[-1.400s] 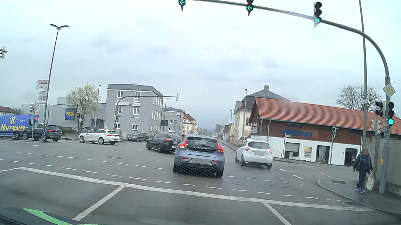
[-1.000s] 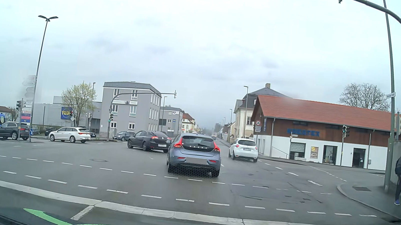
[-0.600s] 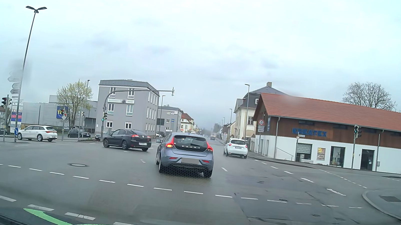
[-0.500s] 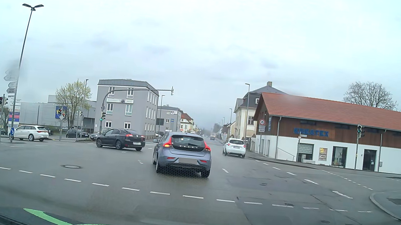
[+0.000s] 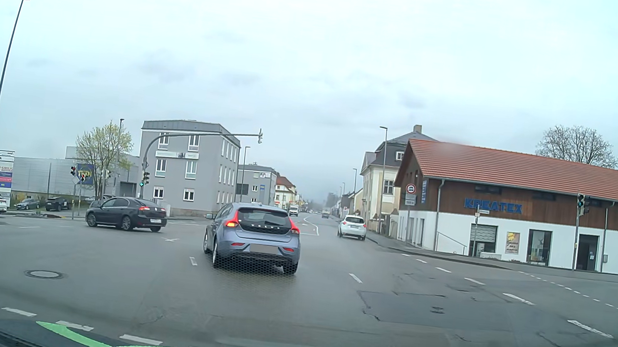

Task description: Follow the waypoints while adhering to traffic rules and regulations

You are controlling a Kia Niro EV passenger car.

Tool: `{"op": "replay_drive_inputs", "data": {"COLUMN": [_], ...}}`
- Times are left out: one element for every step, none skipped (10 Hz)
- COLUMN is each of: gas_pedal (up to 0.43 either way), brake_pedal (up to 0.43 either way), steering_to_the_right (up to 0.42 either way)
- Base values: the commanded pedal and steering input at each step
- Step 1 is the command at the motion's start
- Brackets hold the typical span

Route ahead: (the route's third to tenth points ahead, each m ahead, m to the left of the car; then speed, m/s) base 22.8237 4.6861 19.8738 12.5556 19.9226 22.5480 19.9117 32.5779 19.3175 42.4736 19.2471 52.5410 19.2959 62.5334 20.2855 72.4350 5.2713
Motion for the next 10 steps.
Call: {"op": "replay_drive_inputs", "data": {"gas_pedal": [0.000,0.000,0.000,0.000,0.000,0.000,0.000,0.000,0.000,0.000], "brake_pedal": [0.000,0.000,0.000,0.000,0.000,0.000,0.000,0.000,0.000,0.000], "steering_to_the_right": [0.004,0.004,0.003,0.003,0.000,-0.009,-0.015,-0.024,-0.031,-0.045]}}
